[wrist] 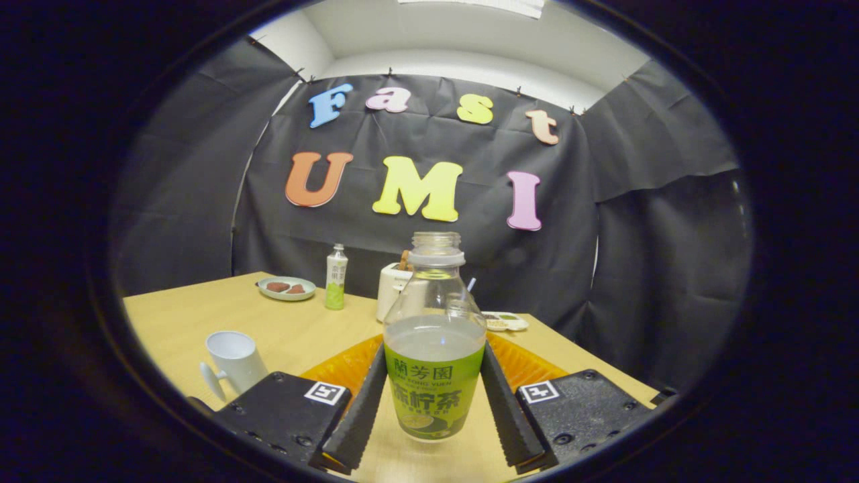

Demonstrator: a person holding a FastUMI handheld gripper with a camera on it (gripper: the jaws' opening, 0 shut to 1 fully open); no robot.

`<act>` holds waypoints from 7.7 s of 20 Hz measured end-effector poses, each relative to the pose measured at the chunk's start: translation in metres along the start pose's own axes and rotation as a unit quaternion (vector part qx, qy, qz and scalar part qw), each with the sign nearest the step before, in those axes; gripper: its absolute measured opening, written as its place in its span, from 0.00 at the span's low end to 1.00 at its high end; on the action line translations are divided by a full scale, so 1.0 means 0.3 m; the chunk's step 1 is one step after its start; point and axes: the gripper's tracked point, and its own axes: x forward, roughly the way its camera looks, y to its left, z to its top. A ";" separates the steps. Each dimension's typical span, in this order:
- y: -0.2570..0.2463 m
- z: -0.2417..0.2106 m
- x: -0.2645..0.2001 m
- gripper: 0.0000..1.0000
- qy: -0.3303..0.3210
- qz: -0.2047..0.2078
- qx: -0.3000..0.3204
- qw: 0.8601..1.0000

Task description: Take the bottle from table, then pour the juice into the cup, finally place the bottle on the coaster

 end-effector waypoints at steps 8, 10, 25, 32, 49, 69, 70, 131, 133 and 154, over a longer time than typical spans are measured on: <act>0.055 0.011 -0.055 0.80 0.043 -0.008 -0.098 0.994; 0.068 -0.006 -0.050 0.80 0.064 -0.013 -0.129 0.990; 0.205 0.002 -0.002 0.81 0.091 -0.054 -0.384 0.917; 0.257 0.056 -0.004 0.81 0.054 -0.094 -0.523 0.845; 0.316 0.136 0.034 0.81 0.007 -0.123 -0.667 0.735; 0.407 0.186 0.077 0.81 -0.033 -0.109 -0.734 0.669; 0.410 0.183 0.077 0.81 -0.032 -0.109 -0.735 0.668; 0.456 0.389 0.055 0.80 -0.044 -0.171 -0.855 0.488; 0.456 0.401 0.065 0.80 -0.041 -0.179 -0.860 0.476; 0.505 0.429 0.045 0.80 -0.086 -0.203 -0.878 0.424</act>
